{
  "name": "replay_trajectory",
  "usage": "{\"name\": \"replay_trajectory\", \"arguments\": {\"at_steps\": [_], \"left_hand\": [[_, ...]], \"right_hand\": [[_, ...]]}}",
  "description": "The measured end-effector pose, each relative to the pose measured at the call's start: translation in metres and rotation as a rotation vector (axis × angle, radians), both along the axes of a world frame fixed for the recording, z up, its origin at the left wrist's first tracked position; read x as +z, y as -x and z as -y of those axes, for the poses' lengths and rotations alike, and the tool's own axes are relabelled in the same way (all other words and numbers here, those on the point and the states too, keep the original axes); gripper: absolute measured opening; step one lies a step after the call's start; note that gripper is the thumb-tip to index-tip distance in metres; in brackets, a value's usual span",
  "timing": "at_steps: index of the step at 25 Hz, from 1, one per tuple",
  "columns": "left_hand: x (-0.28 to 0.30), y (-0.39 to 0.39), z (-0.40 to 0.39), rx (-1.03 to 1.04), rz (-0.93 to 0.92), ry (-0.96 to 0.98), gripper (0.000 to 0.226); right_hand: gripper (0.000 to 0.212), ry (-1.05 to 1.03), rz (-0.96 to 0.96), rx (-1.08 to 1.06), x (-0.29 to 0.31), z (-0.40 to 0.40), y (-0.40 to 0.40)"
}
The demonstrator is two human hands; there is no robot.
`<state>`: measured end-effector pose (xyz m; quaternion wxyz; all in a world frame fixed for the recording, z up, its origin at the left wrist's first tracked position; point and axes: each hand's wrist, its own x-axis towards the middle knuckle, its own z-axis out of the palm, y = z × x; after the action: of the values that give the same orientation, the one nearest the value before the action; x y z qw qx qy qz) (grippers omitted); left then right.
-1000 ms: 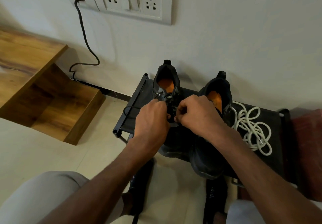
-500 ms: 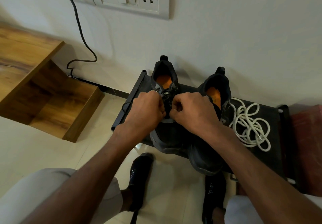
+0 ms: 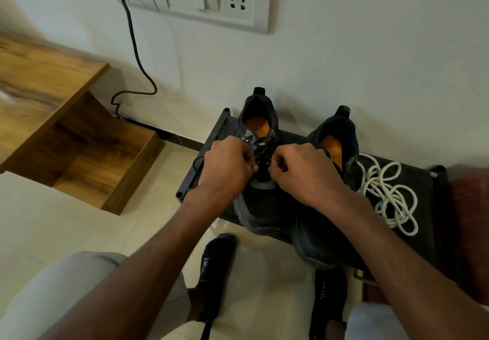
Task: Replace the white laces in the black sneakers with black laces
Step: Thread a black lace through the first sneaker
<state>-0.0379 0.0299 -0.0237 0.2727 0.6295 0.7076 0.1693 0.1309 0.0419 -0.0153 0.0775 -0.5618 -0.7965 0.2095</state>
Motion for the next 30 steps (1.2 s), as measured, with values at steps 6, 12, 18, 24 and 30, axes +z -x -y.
{"name": "replay_trajectory", "arguments": {"at_steps": [6, 12, 18, 24, 30], "left_hand": [[-0.004, -0.010, 0.000, -0.117, -0.140, -0.031, 0.012], [-0.001, -0.006, -0.002, -0.213, -0.185, 0.006, 0.012], [0.000, -0.005, -0.006, -0.183, -0.145, 0.028, 0.004], [0.004, 0.002, -0.006, -0.144, -0.081, 0.050, 0.011], [0.003, 0.005, -0.007, -0.120, -0.036, 0.069, 0.009]], "right_hand": [[0.008, 0.019, -0.045, -0.061, -0.002, -0.005, -0.003], [0.006, 0.024, -0.028, -0.087, -0.001, -0.005, -0.002], [0.011, -0.059, -0.026, -0.083, -0.004, 0.001, 0.003], [0.010, -0.057, -0.039, -0.087, -0.007, 0.005, 0.011], [0.012, -0.067, -0.021, -0.044, -0.008, 0.004, 0.010]]}}
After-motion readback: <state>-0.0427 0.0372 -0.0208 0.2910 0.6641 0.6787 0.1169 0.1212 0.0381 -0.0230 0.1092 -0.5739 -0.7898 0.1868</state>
